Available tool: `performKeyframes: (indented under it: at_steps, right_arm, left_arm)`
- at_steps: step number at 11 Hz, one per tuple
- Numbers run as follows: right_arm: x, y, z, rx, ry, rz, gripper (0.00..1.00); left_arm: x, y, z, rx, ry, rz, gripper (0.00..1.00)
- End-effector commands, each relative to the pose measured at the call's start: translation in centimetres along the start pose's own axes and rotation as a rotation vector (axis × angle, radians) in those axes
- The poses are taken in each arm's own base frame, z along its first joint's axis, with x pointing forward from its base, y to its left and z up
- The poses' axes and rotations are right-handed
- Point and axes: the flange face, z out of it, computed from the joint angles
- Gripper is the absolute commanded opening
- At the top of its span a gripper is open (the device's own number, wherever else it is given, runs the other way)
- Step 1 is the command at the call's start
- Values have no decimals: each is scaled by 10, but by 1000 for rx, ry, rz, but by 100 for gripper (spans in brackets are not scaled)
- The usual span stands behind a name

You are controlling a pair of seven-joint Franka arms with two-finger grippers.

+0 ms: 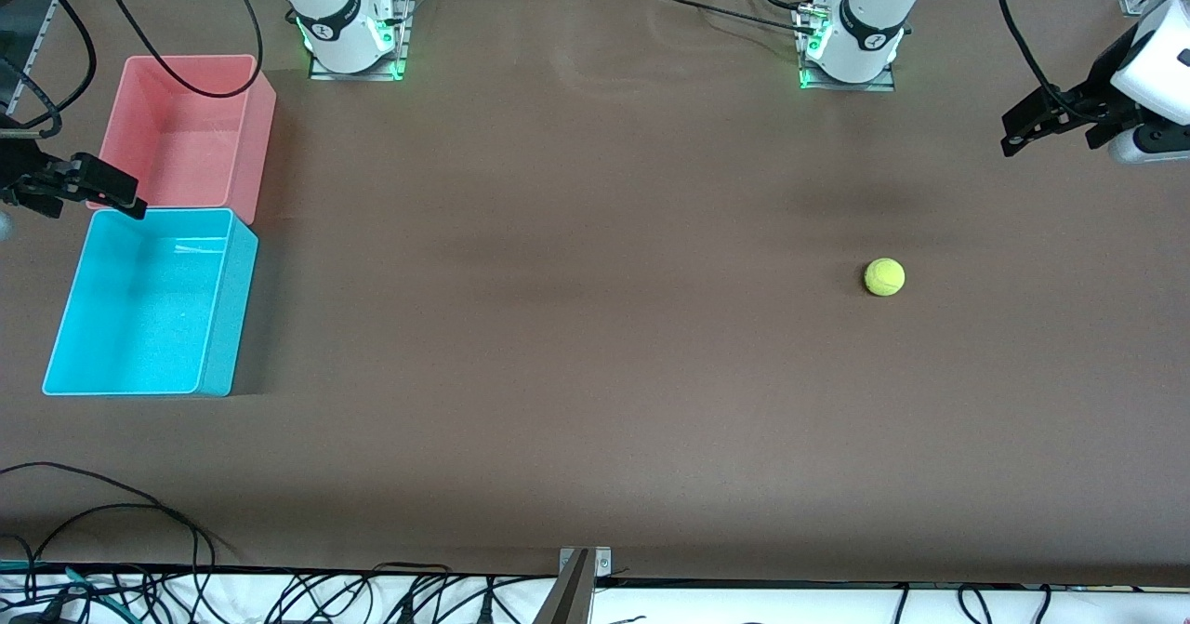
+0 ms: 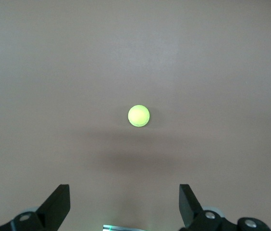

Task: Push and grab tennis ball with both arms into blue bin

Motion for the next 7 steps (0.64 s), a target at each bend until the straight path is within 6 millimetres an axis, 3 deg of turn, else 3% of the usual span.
performKeyframes:
  at_steps: [1,3,7]
  right_arm:
    - [2,3,-7,23,6,4,100]
    - [1,5,-7,26,4,7,100]
    - [1,16,-7,48,2,28,100]
  left_arm:
    - [12,-9,10,40,12,-15,100]
    - [28,-12,28,81,32,-10,100]
    - [31,-12,39,85,16,1,100]
